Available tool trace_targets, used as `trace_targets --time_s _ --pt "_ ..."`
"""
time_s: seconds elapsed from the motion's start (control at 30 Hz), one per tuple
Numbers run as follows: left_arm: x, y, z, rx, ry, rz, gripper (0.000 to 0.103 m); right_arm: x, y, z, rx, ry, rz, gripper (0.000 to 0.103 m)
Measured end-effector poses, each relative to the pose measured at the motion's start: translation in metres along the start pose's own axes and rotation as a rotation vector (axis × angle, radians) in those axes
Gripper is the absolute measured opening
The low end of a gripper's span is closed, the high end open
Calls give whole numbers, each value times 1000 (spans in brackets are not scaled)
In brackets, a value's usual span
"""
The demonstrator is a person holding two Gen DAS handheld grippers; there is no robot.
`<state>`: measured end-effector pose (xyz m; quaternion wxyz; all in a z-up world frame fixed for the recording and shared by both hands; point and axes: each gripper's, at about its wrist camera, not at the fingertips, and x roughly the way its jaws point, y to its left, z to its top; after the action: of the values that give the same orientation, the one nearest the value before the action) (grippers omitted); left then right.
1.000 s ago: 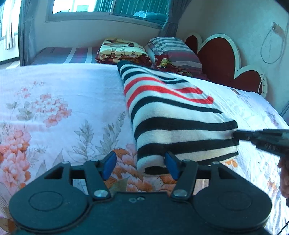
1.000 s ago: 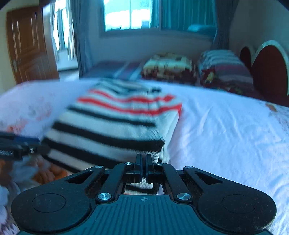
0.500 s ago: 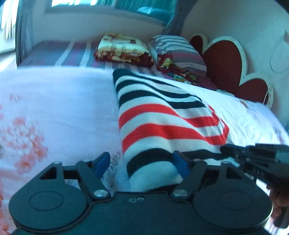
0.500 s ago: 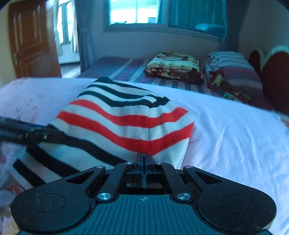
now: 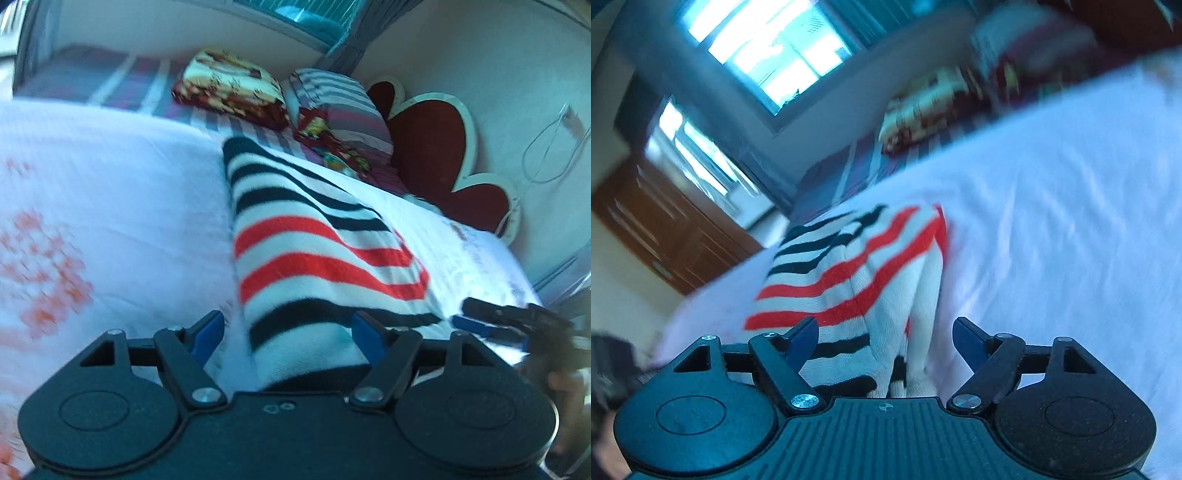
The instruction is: Fold small clothes
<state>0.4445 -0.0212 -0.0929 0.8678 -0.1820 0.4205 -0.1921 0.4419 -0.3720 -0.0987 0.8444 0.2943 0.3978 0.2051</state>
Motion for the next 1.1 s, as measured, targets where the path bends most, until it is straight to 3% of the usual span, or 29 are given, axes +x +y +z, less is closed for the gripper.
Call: trace_targets --time_s 0.23,0.33,0.4,0.47,0.53,0.57,0.6,0.7,0.73,0.77,0.87,0.93,1.07,1.1 --pt "20 9 -5 -104 106 -98 73 2 -42 3 262 77 173 80" --pt "24 14 -7 -138 113 -116 74 7 -39 7 222 107 152 80" --pt "28 13 -7 -135 114 -117 74 12 -35 10 223 163 209 80" --pt "30 11 -5 -126 117 -114 74 15 -32 11 201 187 213 80" --pt "31 10 -3 -124 121 -117 74 14 -37 18 203 177 191 70" --pt "30 11 -3 -117 119 -113 74 13 -37 21 174 169 145 55" --pt "28 11 -2 -104 118 -109 74 13 -34 22 134 171 118 54" --pt "33 7 0 -82 113 -96 72 24 -22 20 68 203 134 55" --pt "36 7 1 -90 110 -99 72 30 -18 20 53 223 159 58" --pt "39 8 2 -98 106 -108 72 33 -15 20 31 231 188 72" --pt "40 15 5 -113 110 -134 71 33 -9 19 -54 234 197 69" --pt "36 14 5 -70 108 -123 71 25 -10 18 -79 214 172 68" --pt "45 16 8 -91 87 -121 72 38 -12 19 -66 194 158 67" --pt "48 11 10 -82 82 -105 72 41 -6 18 -85 180 129 55"
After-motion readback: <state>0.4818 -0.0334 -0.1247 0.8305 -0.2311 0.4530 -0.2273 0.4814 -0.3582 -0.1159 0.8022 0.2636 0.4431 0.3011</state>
